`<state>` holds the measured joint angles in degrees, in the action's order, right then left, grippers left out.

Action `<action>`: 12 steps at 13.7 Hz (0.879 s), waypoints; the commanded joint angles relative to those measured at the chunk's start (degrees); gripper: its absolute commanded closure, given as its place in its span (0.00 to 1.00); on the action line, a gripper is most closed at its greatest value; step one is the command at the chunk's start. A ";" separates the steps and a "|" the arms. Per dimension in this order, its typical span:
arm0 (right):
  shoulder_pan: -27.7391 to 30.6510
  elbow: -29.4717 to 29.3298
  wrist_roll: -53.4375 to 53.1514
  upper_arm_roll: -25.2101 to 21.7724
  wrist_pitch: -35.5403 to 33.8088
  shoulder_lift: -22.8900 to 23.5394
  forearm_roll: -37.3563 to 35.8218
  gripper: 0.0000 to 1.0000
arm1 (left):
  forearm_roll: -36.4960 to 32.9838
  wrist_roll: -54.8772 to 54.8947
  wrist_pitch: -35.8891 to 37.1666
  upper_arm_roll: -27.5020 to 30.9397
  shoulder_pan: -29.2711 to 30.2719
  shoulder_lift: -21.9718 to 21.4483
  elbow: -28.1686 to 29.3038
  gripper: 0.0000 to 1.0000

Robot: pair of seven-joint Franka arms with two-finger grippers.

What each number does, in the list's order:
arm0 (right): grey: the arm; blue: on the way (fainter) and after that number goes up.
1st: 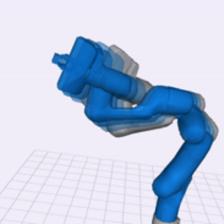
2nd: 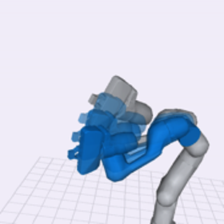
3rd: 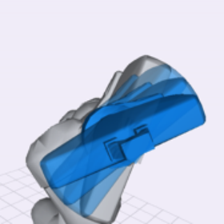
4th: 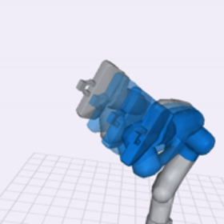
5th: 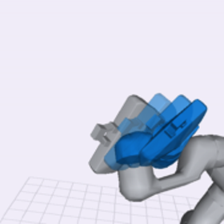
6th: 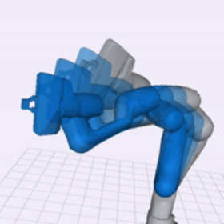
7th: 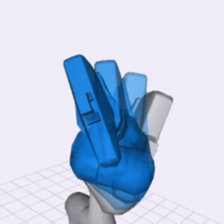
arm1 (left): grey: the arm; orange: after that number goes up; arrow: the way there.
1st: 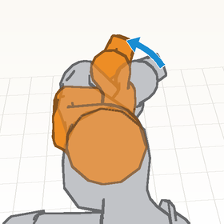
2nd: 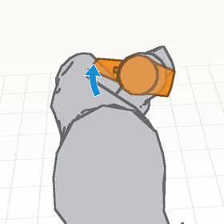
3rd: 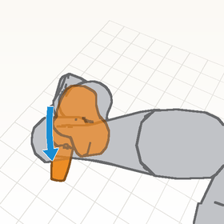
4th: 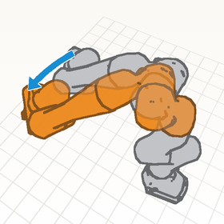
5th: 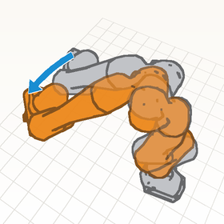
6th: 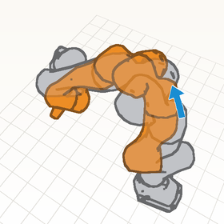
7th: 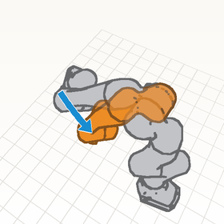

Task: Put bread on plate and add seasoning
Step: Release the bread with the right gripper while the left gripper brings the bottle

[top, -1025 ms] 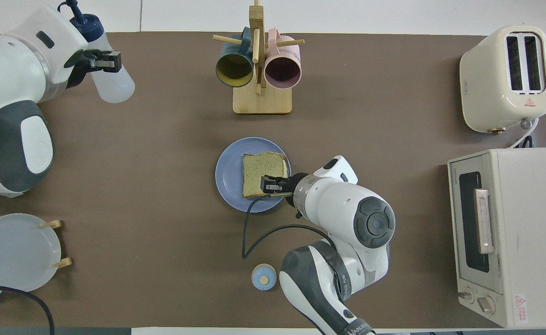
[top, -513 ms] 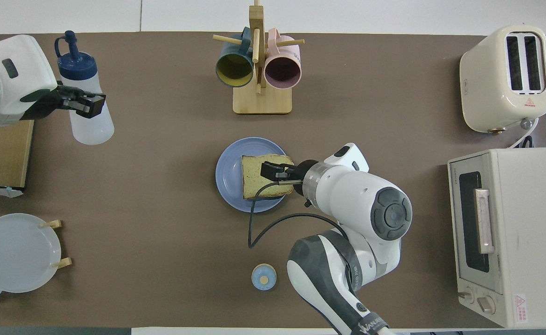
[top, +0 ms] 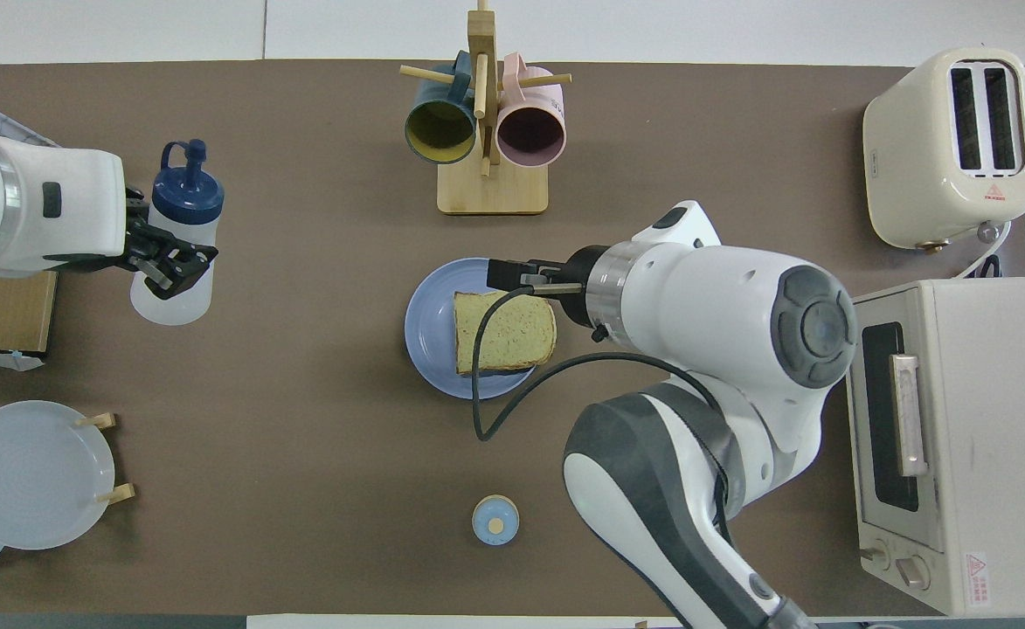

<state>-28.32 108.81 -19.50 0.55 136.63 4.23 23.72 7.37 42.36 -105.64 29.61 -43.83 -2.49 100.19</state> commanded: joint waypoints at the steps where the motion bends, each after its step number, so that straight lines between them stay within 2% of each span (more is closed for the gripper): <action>1: 2.92 -8.86 -4.02 0.42 -10.92 0.09 1.85 0.28 | -0.43 8.51 3.33 -2.70 -0.91 -1.90 0.80 1.00; 2: 2.92 -9.40 -5.45 0.51 -11.38 -0.88 2.03 0.37 | -0.43 8.88 4.55 -3.76 -0.91 -2.16 0.89 1.00; 3: 2.75 -10.10 -6.51 0.51 -11.99 -1.76 4.29 0.42 | -0.43 9.75 5.44 -4.99 -0.91 -2.34 0.89 1.00; 5: 2.83 -13.16 -9.66 0.51 -14.45 -2.38 7.74 0.46 | -0.34 14.31 6.06 -6.92 -1.26 -2.60 0.89 1.00; 9: 1.78 -23.62 -19.95 0.59 -23.50 -1.33 6.51 0.53 | 0.01 18.79 8.78 -8.25 -2.40 -3.13 1.33 1.00; 12: -1.89 -24.70 -22.69 1.21 -20.89 -0.36 3.55 0.63 | 1.84 20.57 9.66 -8.34 -2.49 -3.57 1.68 1.00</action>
<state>-27.84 85.86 -40.05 1.41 114.26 1.98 29.66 8.01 61.22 -96.87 20.71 -45.47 -4.08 100.25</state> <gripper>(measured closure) 0.590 0.626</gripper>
